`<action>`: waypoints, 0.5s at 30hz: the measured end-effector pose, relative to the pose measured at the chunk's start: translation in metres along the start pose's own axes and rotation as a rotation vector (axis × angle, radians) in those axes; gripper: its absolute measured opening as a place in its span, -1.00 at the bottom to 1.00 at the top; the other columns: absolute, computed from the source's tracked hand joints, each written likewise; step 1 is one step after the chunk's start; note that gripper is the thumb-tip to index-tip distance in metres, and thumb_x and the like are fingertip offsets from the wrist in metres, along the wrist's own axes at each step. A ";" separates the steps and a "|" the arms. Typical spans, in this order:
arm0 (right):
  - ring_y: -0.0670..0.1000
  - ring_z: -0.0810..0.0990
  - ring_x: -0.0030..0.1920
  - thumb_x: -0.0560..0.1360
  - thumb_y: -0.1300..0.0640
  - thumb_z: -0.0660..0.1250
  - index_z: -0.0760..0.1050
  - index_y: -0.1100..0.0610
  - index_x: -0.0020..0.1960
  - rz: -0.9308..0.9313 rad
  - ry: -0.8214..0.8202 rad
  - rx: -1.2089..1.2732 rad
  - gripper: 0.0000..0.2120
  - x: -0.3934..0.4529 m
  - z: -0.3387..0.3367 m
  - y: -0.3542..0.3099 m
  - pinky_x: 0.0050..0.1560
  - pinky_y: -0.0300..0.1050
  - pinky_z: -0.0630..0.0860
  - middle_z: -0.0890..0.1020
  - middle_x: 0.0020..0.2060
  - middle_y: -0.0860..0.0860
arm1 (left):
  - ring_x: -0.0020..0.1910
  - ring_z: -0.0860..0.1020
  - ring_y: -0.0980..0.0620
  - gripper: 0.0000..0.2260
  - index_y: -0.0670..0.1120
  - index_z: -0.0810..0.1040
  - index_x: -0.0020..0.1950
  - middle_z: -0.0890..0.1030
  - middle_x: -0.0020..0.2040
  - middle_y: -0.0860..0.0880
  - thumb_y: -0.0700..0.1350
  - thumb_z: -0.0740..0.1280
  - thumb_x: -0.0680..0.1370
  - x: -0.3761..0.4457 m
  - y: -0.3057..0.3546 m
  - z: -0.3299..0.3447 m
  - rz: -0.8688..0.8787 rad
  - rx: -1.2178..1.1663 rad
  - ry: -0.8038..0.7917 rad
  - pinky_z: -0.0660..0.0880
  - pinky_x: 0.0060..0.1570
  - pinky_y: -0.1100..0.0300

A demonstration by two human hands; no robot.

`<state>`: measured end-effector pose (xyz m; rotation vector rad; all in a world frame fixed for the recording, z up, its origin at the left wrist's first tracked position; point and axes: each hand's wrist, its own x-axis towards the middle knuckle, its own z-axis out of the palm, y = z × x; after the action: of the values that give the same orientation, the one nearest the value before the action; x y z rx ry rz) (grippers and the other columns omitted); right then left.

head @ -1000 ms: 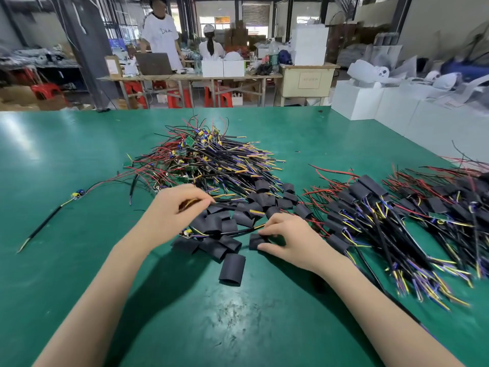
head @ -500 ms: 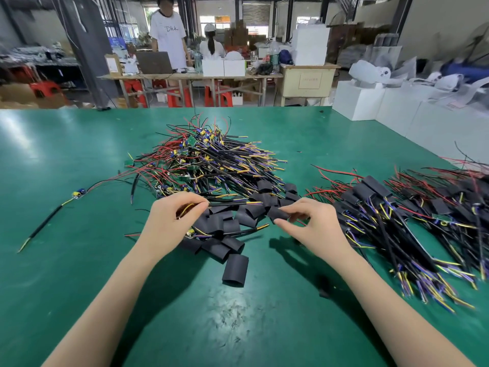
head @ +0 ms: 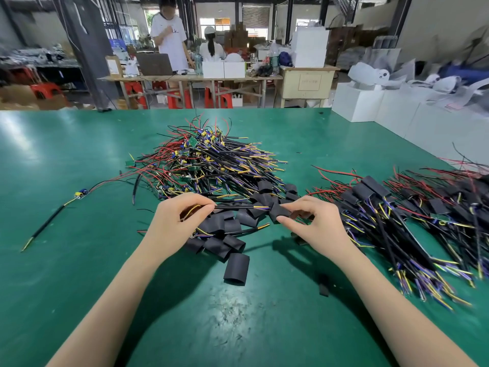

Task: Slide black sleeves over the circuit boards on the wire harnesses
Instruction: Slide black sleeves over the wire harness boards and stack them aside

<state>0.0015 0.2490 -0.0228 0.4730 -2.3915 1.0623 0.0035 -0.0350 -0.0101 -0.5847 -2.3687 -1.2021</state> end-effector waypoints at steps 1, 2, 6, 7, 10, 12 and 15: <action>-0.26 0.52 -0.26 0.34 0.14 0.56 0.69 0.07 -0.04 0.002 0.003 0.002 -0.81 0.000 -0.001 0.001 -0.20 -0.48 0.33 0.61 -0.30 -0.07 | -0.17 0.58 0.19 -0.89 -0.04 0.66 -0.08 0.65 -0.14 0.10 -0.25 0.39 0.53 0.000 0.000 -0.001 -0.002 -0.006 0.001 0.41 -0.12 0.41; -0.26 0.52 -0.26 0.34 0.14 0.56 0.69 0.07 -0.04 -0.001 0.002 0.002 -0.81 0.000 -0.001 0.001 -0.20 -0.48 0.33 0.61 -0.30 -0.07 | -0.17 0.58 0.20 -0.89 -0.05 0.66 -0.08 0.66 -0.14 0.10 -0.25 0.39 0.53 0.000 0.000 -0.001 -0.003 -0.010 0.001 0.41 -0.12 0.42; -0.19 0.54 -0.24 0.36 0.12 0.54 0.68 0.05 -0.03 -0.041 -0.028 0.024 -0.81 -0.001 -0.003 0.001 -0.17 -0.44 0.35 0.63 -0.26 -0.05 | -0.22 0.56 0.20 -0.86 0.01 0.65 -0.10 0.65 -0.18 0.13 -0.24 0.40 0.53 -0.001 0.001 0.000 -0.011 -0.007 -0.020 0.40 -0.18 0.43; -0.17 0.56 -0.22 0.36 0.13 0.54 0.68 0.04 -0.02 -0.060 -0.050 0.042 -0.81 -0.001 -0.003 0.000 -0.15 -0.42 0.37 0.63 -0.24 -0.04 | -0.25 0.55 0.21 -0.85 0.02 0.64 -0.11 0.65 -0.20 0.15 -0.24 0.41 0.53 -0.001 0.002 0.000 -0.011 -0.003 -0.035 0.39 -0.20 0.43; -0.11 0.60 -0.18 0.37 0.13 0.54 0.68 0.05 -0.01 -0.116 -0.147 0.089 -0.81 -0.002 -0.003 -0.005 -0.05 -0.27 0.48 0.64 -0.21 -0.03 | -0.32 0.50 0.24 -0.84 0.03 0.64 -0.13 0.62 -0.25 0.21 -0.23 0.40 0.53 -0.002 0.003 0.003 -0.014 -0.010 -0.089 0.34 -0.27 0.44; -0.13 0.60 -0.18 0.37 0.09 0.54 0.68 0.07 -0.01 -0.165 -0.181 0.040 -0.80 -0.003 -0.001 -0.008 -0.02 -0.16 0.50 0.63 -0.20 -0.06 | -0.29 0.52 0.23 -0.88 -0.02 0.66 -0.13 0.64 -0.23 0.17 -0.24 0.40 0.53 -0.003 0.005 0.008 -0.019 -0.018 -0.114 0.39 -0.23 0.36; -0.12 0.59 -0.12 0.39 0.00 0.51 0.67 0.05 0.00 -0.258 -0.199 -0.125 -0.78 -0.004 0.002 -0.011 0.02 0.00 0.44 0.64 -0.17 -0.12 | -0.17 0.59 0.17 -0.93 -0.08 0.68 -0.09 0.66 -0.16 0.13 -0.23 0.42 0.52 -0.007 0.013 0.020 0.021 -0.016 -0.157 0.47 -0.09 0.23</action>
<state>0.0099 0.2407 -0.0199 0.8506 -2.4637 0.7785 0.0125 -0.0132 -0.0164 -0.7325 -2.4770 -1.2077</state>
